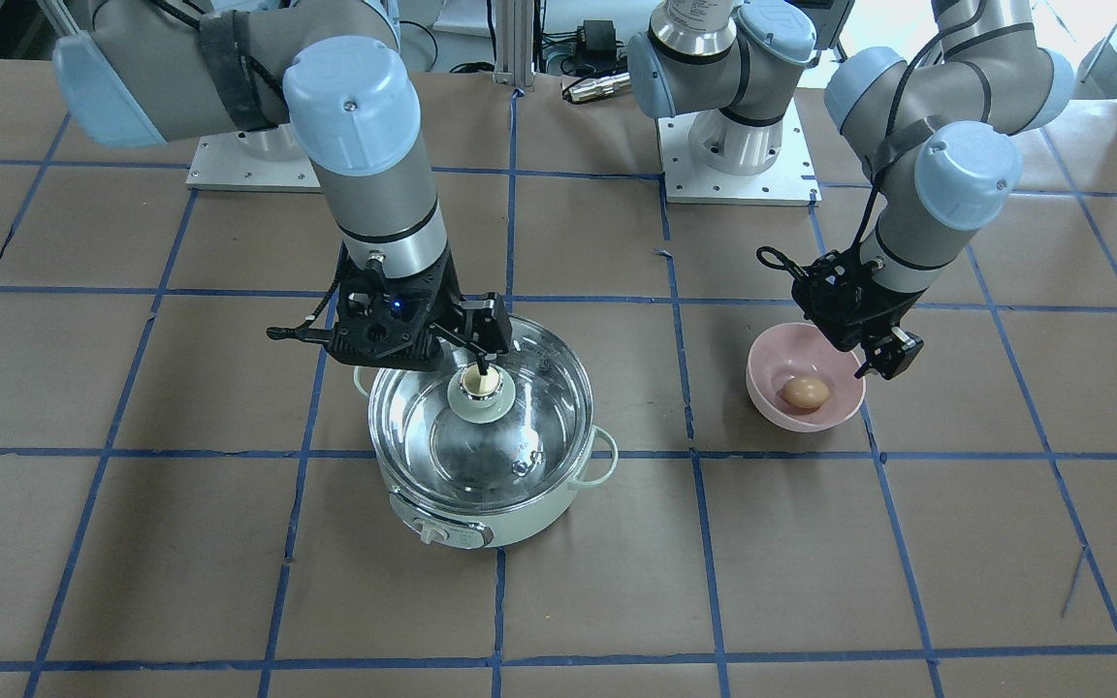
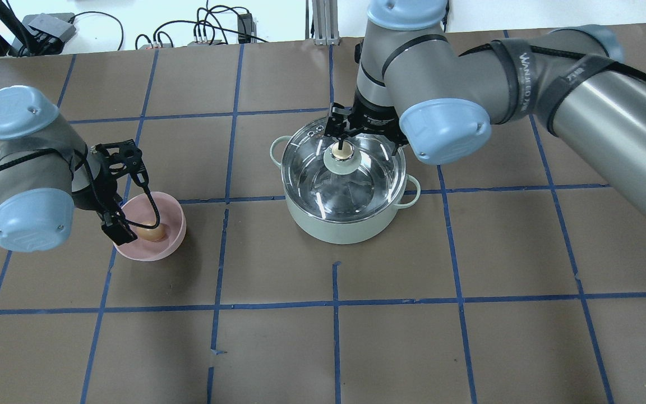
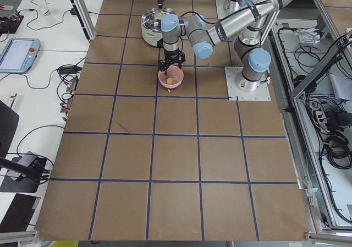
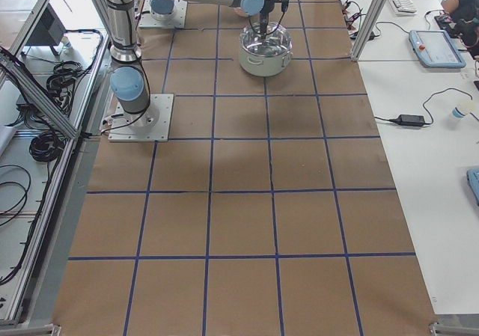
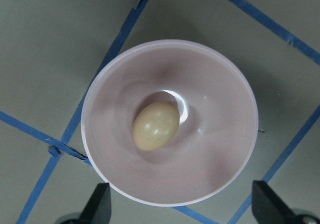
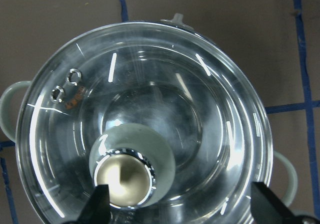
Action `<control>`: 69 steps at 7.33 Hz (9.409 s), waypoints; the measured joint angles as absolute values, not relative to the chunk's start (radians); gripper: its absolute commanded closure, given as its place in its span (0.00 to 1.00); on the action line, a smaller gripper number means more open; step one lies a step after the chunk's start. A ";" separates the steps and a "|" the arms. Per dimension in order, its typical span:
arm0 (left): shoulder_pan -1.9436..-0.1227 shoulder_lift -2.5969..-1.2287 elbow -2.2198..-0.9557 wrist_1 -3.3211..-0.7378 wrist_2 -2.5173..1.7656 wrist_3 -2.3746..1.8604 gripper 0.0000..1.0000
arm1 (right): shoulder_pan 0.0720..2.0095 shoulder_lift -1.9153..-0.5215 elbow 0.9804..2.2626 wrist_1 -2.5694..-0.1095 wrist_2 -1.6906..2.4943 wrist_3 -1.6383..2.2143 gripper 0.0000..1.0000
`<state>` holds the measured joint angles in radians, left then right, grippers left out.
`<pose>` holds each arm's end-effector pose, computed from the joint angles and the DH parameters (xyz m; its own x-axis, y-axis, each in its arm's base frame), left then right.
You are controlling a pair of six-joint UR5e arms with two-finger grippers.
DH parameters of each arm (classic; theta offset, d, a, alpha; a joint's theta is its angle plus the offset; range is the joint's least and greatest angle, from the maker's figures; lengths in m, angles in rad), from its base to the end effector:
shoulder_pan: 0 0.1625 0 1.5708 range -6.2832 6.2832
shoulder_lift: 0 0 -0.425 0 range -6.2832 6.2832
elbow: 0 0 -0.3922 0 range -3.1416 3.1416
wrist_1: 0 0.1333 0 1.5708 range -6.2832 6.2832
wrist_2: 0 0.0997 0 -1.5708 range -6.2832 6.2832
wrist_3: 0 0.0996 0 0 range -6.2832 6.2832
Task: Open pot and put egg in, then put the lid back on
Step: 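Grasp the egg with the left gripper while the right gripper grasps the lid knob, then lift the glass lid off the pot with the right gripper, set it aside, then lift the egg from the bowl with the left gripper toward the pot, then lower the egg into the pot and open the left gripper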
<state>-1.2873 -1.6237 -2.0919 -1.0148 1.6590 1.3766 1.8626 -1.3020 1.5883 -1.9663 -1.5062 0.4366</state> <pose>0.0062 -0.4666 0.2729 -0.4591 0.8884 0.0007 0.8848 0.4571 0.0899 0.3062 -0.5335 0.3735 -0.9852 0.1363 -0.1042 0.1441 0.9870 -0.0716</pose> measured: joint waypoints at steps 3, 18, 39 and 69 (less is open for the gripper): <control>-1.262 -1.634 -2.149 -0.963 1.619 1.525 0.01 | 1.902 -1.249 1.552 -1.990 -1.507 0.466 0.12; -1.255 -1.740 -2.182 -0.772 1.541 1.761 0.01 | 1.907 -1.253 1.612 -2.062 -1.515 0.466 0.57; -1.251 -1.755 -2.162 -0.790 1.572 1.747 1.00 | 1.559 -1.513 1.667 -1.769 -1.547 0.033 0.60; -1.943 -2.042 -1.647 -0.685 1.506 0.090 0.30 | 1.513 -1.523 1.708 -1.768 -1.542 -0.020 0.60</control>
<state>-1.9435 -2.0418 -1.6474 -0.6852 1.5059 0.0901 1.5125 -1.5232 1.7083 -1.7677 -1.5417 -0.0199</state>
